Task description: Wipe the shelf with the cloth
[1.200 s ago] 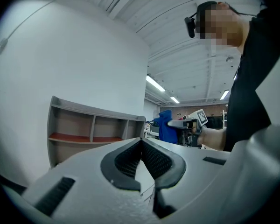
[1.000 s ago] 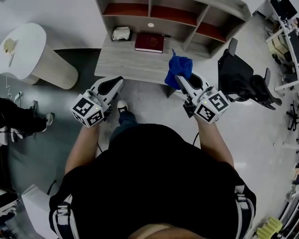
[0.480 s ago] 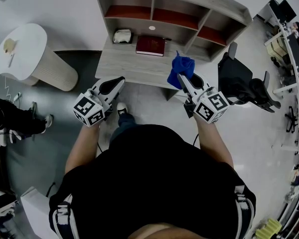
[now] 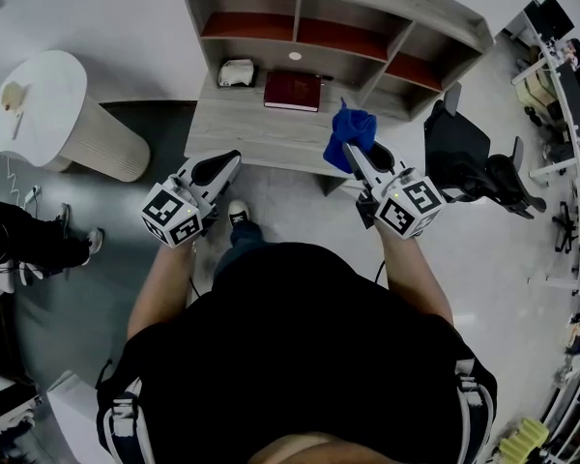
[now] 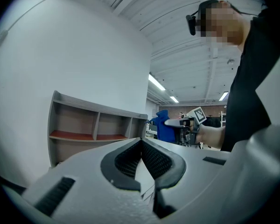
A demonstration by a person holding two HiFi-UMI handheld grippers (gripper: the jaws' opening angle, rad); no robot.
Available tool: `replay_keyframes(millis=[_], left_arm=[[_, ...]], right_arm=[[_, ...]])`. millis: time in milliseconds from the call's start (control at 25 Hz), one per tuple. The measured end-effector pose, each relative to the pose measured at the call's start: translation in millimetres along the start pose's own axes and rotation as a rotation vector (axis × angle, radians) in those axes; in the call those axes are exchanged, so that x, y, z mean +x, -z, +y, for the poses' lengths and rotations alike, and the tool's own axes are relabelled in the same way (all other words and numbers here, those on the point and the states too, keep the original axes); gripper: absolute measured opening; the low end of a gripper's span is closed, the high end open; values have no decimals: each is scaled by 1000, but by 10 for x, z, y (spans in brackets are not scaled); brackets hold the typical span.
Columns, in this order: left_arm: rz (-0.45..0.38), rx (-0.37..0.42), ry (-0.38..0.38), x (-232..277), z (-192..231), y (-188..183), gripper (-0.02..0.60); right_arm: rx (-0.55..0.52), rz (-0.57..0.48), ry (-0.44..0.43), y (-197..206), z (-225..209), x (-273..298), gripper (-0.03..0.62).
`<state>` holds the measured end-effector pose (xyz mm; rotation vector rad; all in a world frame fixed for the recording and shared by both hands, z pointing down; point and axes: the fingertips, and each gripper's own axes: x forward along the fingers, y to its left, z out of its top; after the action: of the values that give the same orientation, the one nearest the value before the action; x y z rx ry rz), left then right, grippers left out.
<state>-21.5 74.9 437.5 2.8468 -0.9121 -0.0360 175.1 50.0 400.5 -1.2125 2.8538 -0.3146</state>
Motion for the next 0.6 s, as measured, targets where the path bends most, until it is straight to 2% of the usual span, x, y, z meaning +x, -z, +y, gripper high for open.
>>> replay_keyframes(millis=[600], left_arm=[[31, -57, 40, 227, 803, 105, 17]], right_arm=[[28, 53, 45, 115, -262, 730, 81]])
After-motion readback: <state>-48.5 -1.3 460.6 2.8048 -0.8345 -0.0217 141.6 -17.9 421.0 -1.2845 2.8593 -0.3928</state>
